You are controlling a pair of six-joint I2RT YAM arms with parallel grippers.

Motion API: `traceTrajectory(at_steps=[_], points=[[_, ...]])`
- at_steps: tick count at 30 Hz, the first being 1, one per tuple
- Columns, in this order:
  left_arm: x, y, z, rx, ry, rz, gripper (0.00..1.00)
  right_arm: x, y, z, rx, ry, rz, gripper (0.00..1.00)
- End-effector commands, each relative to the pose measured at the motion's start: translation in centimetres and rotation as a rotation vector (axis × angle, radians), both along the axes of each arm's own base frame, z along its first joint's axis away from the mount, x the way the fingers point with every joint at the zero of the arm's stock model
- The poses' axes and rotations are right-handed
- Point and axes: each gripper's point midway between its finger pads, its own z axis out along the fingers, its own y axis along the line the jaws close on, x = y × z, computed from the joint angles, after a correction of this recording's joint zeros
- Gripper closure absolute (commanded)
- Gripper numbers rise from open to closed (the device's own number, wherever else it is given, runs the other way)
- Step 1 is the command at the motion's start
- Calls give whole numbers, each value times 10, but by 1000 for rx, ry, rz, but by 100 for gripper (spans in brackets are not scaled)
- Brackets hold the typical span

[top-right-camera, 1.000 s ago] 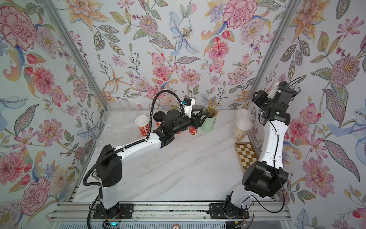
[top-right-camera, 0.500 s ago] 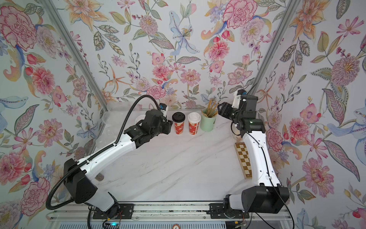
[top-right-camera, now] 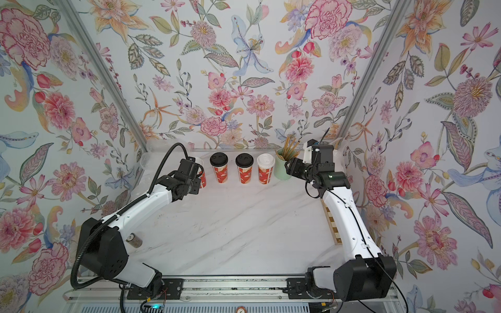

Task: Pack milk tea into plastic carrier bags
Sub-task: Adjust the plastic carrier bag at the center of the board.

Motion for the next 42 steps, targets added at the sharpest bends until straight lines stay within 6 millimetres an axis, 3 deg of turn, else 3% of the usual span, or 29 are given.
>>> traceTrajectory(at_steps=[1, 4, 7, 15, 20, 28, 31, 34, 42], points=[[9, 23, -22, 107, 43, 1, 30, -7, -1, -3, -21, -4, 7, 37], [19, 29, -39, 108, 79, 4, 25, -10, -1, -7, -22, 10, 12, 37], [27, 22, -54, 76, 108, -31, 24, -12, -1, -8, -24, 14, 17, 37], [28, 24, -90, 28, 190, -34, 31, -16, -5, -8, -30, 17, 8, 36], [27, 28, -79, 32, 148, -14, 32, -15, -7, -8, -30, 17, 6, 36], [35, 26, -17, 10, 15, -28, 29, -13, -5, -9, -28, 22, 10, 36], [32, 28, -6, 8, -10, -28, 29, -13, -5, -10, -27, 25, 10, 36], [23, 25, -13, -14, 11, -36, 30, -11, -4, -10, -29, 26, 13, 36], [8, 26, -58, -35, 82, -30, 28, -10, 0, -8, -24, 29, 29, 36]])
